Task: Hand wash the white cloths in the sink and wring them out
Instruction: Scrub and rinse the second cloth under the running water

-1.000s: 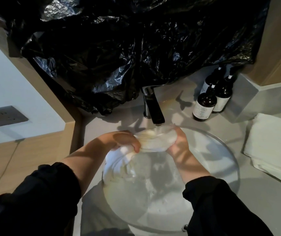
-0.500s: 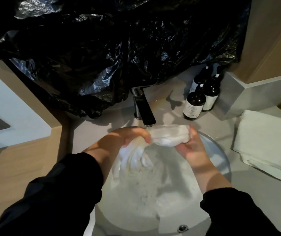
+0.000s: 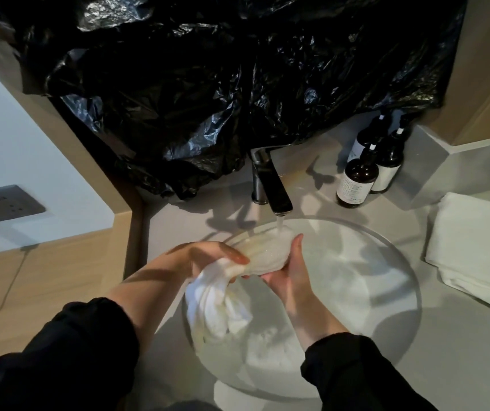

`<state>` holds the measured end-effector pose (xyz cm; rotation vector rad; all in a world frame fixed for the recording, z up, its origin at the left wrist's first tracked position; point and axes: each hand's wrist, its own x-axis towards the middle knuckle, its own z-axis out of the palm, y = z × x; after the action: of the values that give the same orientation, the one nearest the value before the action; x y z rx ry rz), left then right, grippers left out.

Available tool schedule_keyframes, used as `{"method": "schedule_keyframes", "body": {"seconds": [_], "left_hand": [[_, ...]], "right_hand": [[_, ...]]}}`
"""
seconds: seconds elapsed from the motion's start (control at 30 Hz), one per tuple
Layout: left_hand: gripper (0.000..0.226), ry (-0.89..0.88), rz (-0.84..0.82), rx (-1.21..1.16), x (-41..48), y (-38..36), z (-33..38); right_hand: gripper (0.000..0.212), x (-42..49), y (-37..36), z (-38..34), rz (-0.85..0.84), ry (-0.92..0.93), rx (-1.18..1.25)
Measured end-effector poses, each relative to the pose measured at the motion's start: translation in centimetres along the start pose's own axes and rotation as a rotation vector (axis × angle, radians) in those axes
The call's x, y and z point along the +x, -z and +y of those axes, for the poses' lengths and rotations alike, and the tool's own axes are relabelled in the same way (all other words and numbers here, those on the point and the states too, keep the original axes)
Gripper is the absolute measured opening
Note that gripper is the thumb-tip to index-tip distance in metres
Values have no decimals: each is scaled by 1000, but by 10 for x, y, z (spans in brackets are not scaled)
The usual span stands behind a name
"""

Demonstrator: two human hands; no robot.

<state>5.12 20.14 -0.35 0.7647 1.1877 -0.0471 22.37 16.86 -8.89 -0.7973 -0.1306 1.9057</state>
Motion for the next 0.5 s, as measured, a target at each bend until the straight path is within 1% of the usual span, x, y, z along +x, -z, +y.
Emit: {"method": "schedule_keyframes", "body": {"seconds": [0.07, 0.1, 0.17, 0.23, 0.27, 0.4, 0.43, 0.47, 0.5], "left_hand": [[28, -19, 66, 31, -2, 2, 0], [25, -2, 70, 48, -5, -1, 1], [31, 26, 47, 57, -5, -1, 3], [31, 6, 27, 58, -3, -2, 8], [29, -10, 12, 57, -1, -4, 10], [28, -90, -50, 52, 12, -8, 14], [32, -84, -90, 43, 17, -6, 17], [44, -68, -151, 34, 24, -4, 21], [61, -41, -213, 37, 28, -4, 25]], "right_hand": [[87, 2, -6, 0, -100, 18, -61], [78, 5, -8, -1, -104, 40, -97], [57, 7, -15, -6, -107, 19, -147], [43, 7, -18, -8, -51, 10, -146], [42, 9, -17, -10, -19, 14, -148], [53, 4, -9, -26, -13, 48, -111], [55, 3, -3, -32, -48, 53, -109], [59, 4, 4, -37, -123, 30, -113], [66, 1, 10, -43, -214, 49, -117]]}}
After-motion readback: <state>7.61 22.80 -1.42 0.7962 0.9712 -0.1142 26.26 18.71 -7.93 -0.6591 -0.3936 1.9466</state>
